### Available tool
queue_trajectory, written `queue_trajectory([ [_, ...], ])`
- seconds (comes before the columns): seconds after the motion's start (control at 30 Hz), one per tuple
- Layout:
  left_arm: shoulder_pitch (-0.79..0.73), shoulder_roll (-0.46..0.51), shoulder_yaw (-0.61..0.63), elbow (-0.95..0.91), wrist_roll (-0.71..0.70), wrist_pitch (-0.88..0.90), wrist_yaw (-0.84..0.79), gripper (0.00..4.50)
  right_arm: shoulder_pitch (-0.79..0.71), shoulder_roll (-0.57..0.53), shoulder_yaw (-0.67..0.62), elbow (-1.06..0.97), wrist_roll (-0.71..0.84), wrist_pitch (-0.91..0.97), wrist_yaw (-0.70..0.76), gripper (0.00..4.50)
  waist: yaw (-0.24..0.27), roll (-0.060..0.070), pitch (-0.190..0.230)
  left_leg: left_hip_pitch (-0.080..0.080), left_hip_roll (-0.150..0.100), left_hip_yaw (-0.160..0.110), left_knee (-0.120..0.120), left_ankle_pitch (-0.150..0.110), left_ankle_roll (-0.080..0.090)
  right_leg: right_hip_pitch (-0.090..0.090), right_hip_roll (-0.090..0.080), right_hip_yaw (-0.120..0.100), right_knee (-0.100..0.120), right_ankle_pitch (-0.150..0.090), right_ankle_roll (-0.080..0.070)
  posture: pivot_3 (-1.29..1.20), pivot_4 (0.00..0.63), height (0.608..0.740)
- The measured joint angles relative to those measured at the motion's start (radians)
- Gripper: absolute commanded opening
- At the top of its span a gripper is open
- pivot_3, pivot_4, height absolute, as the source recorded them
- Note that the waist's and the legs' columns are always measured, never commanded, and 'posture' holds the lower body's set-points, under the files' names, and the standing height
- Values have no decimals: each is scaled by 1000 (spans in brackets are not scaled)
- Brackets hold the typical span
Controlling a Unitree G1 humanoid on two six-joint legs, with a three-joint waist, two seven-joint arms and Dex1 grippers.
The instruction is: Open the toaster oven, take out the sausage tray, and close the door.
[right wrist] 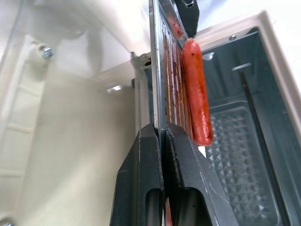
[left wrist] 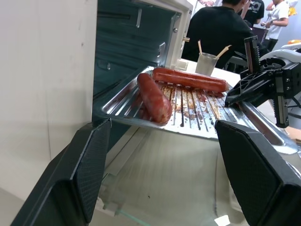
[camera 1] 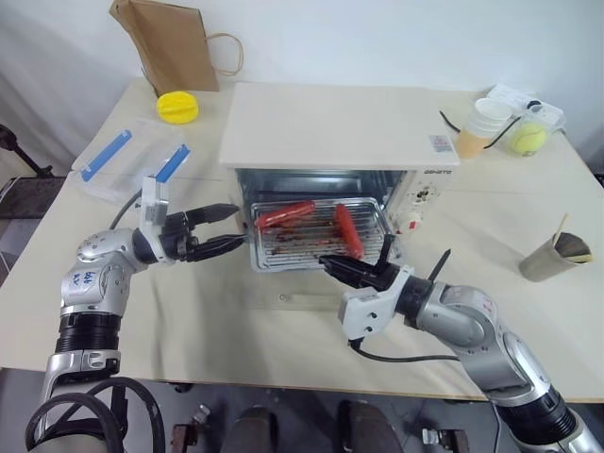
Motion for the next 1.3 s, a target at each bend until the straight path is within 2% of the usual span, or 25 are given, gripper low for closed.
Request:
queue_trajectory([
  [0.07,29,21,8,-13,-21,71,3,3740,43,-15,-8,-24,16,-19,7,27,-3,0,0,0,0,0,0,0,0,0,0,0,0,0,0,0,150,740],
  [0.2,95,83,11,-96,-104,326,22,3740,114,-54,-46,-59,43,-70,10,27,-4,0,0,0,1,0,0,0,0,0,0,1,0,0,0,0,150,740],
  [0.3,136,124,27,-210,-204,546,62,3740,114,-56,-71,-64,43,-98,3,27,-3,0,0,0,1,-4,4,0,0,0,0,3,2,0,0,0,150,740],
  [0.53,170,151,51,-345,-374,898,183,3740,72,-51,-68,-63,24,-105,-1,27,-4,0,0,1,1,-6,6,0,0,1,1,7,3,0,0,0,150,740],
  [0.77,141,-19,169,-343,-507,1089,442,3740,6,-39,-22,-36,1,-113,9,27,-4,0,0,1,1,-6,7,0,0,0,1,9,4,0,0,0,150,740],
  [0.9,120,-76,229,-317,-567,1156,540,3740,-8,-39,-15,-13,-3,-118,21,27,-4,0,0,1,1,-6,7,0,0,0,1,9,3,0,0,0,150,740],
  [1.13,117,-170,251,-318,-604,1195,683,3740,-10,-39,3,-7,-7,-125,38,27,-3,0,0,1,1,-5,7,0,0,0,1,9,3,0,0,0,150,740],
  [1.17,117,-187,252,-318,-612,1202,712,3358,-13,-39,6,-7,-7,-127,41,0,-3,0,0,1,1,-5,8,0,0,0,1,9,3,0,0,0,150,740],
  [1.2,117,-195,254,-319,-615,1203,726,3293,-15,-39,9,-5,-7,-128,42,0,-4,0,0,2,1,-5,8,0,0,0,1,9,3,0,0,0,150,740],
  [1.3,116,-254,259,-324,-623,1204,802,2349,-30,-39,15,9,-7,-134,43,0,-3,0,0,1,1,-5,8,0,0,1,1,9,3,0,0,0,150,740],
])
